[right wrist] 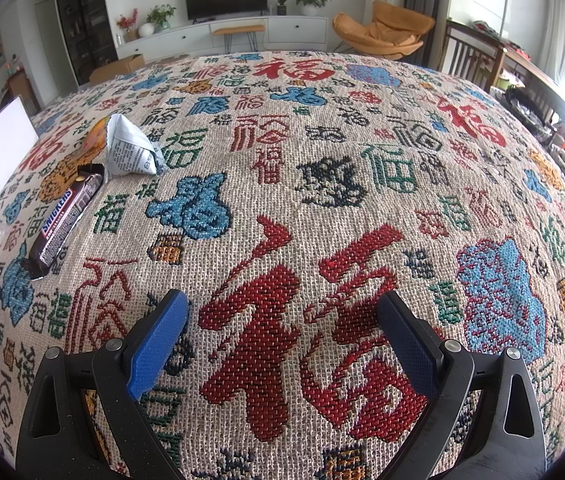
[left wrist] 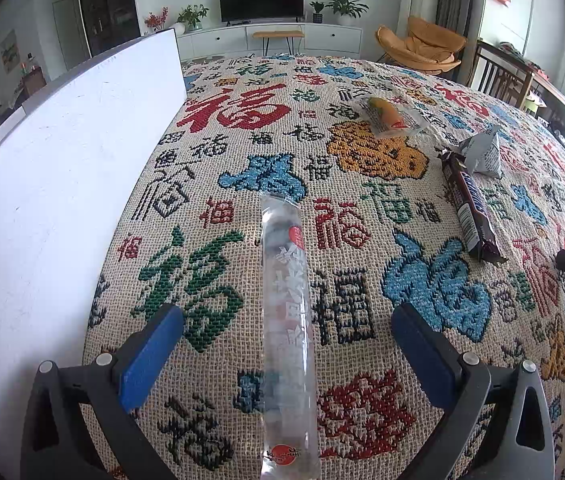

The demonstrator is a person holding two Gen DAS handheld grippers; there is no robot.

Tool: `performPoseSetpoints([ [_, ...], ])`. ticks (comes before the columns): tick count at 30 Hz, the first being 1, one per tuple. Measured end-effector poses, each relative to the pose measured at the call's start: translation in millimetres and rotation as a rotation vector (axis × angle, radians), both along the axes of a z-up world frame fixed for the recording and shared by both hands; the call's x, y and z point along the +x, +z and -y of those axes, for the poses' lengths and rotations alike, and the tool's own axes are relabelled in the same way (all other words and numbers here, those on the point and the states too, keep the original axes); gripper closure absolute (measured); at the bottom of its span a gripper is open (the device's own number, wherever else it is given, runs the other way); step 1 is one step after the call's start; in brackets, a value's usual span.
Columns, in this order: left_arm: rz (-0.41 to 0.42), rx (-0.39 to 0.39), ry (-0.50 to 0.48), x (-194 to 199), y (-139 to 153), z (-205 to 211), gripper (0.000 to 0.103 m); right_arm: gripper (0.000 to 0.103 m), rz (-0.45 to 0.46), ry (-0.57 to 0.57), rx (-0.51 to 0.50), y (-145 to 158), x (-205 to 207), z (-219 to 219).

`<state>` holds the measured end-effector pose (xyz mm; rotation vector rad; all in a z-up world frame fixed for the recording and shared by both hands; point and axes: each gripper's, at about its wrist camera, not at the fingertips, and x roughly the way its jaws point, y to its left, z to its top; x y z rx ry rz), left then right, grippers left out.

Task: Organize snacks
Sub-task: 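Hold the clear stick packet raised in the left gripper, then grasp the Snickers bar with the right gripper while the left holds the stick packet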

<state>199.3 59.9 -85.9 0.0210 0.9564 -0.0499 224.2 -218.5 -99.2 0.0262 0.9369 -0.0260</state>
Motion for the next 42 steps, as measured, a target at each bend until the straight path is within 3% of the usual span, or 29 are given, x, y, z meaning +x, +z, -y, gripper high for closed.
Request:
performPoseSetpoints([
  [23, 0.000, 0.000, 0.000, 0, 0, 1, 0.000, 0.006, -0.027, 0.007, 0.001, 1, 2, -1],
  [25, 0.000, 0.000, 0.000, 0, 0, 1, 0.000, 0.006, -0.080, -0.012, 0.062, 7, 5, -3],
  [28, 0.001, 0.000, 0.000, 0, 0, 1, 0.000, 0.006, -0.094, 0.028, 0.323, 25, 8, -18],
  [31, 0.000, 0.000, 0.000, 0, 0, 1, 0.000, 0.007, -0.136, 0.104, 0.412, 35, 26, -57],
  [38, 0.001, 0.000, 0.000, 0, 0, 1, 0.000, 0.012, -0.241, 0.139, 0.209, 15, 79, -134],
  [40, 0.001, 0.000, 0.000, 0, 0, 1, 0.000, 0.036, -0.232, 0.135, 0.141, 13, 79, -147],
  [42, 0.001, 0.000, 0.001, 0, 0, 0, 0.000, 0.047, -0.224, 0.153, 0.080, 11, 79, -155],
])
